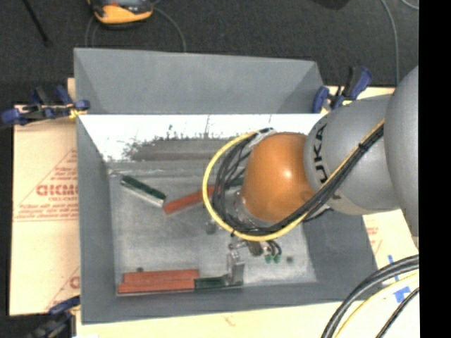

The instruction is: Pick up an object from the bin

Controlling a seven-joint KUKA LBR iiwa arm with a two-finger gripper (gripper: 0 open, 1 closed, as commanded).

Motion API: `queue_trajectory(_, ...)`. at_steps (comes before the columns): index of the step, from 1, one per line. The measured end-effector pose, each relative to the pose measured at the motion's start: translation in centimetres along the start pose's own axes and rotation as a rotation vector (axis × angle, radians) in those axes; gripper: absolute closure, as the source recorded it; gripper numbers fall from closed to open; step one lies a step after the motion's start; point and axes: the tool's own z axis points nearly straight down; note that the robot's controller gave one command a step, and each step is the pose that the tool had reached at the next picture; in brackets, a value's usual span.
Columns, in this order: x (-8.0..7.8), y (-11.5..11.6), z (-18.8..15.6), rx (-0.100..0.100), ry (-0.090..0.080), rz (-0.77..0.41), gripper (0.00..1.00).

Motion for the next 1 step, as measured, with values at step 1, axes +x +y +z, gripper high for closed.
queue_trajectory(1, 1.25, 0.35, 1.69, 0.001, 0.005, -0.110, 0.00)
